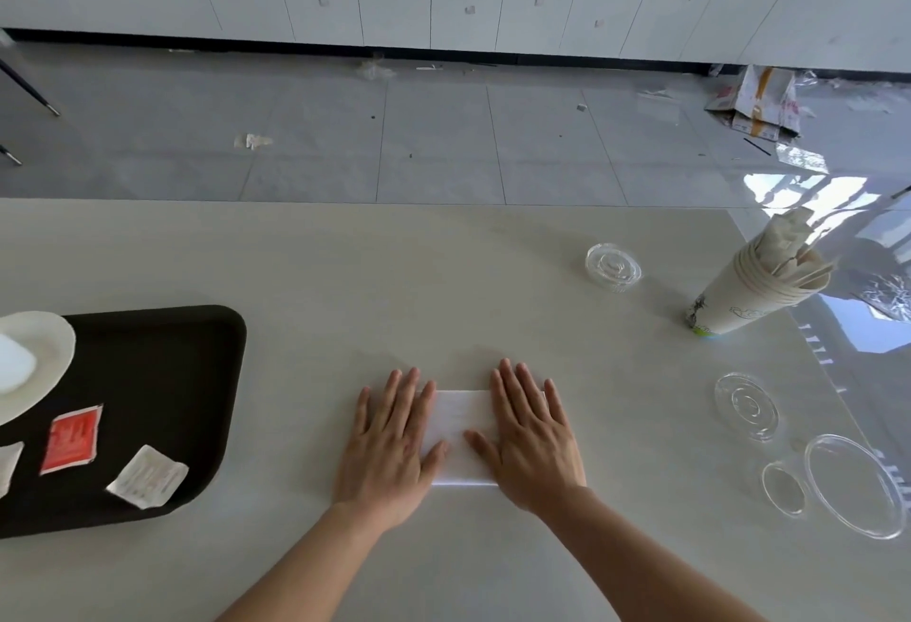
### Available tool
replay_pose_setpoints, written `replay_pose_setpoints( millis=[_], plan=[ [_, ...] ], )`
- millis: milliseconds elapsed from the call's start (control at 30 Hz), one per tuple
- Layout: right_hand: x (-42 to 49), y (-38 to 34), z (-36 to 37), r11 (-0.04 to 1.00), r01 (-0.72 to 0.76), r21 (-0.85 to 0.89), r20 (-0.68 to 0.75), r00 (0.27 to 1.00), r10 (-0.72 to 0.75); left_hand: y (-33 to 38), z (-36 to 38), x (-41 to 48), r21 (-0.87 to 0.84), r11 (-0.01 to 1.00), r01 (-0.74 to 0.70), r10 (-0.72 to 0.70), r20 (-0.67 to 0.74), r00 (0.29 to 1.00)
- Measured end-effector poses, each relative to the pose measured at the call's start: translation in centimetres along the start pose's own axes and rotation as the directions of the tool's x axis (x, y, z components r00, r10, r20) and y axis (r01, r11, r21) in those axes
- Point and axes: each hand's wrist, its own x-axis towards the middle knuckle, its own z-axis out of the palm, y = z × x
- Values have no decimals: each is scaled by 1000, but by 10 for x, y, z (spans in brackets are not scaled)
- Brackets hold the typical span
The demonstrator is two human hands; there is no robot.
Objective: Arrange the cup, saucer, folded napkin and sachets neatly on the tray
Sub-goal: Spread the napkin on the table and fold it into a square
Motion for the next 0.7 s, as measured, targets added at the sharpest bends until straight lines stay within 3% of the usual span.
replay_pose_setpoints(
  millis=[267, 467, 600, 700],
  plan=[
    [2, -1, -1, 1000, -2, -13, 30, 1000, 3, 1, -2, -1, 39, 998, 53, -56, 71, 996],
    [-19, 5, -17, 999, 14, -39, -10, 1000, -15, -7, -14, -16, 7, 988, 154, -154, 9, 988],
    [-43, 15, -5, 998, -26, -57, 76, 997, 30, -19, -21, -34, -23, 940, 340, -341, -66, 938],
    [-43, 9, -2, 997, -34, -74, 95, 995, 41, -8, -25, -50, -122, 828, 547, -556, -54, 829]
  ],
)
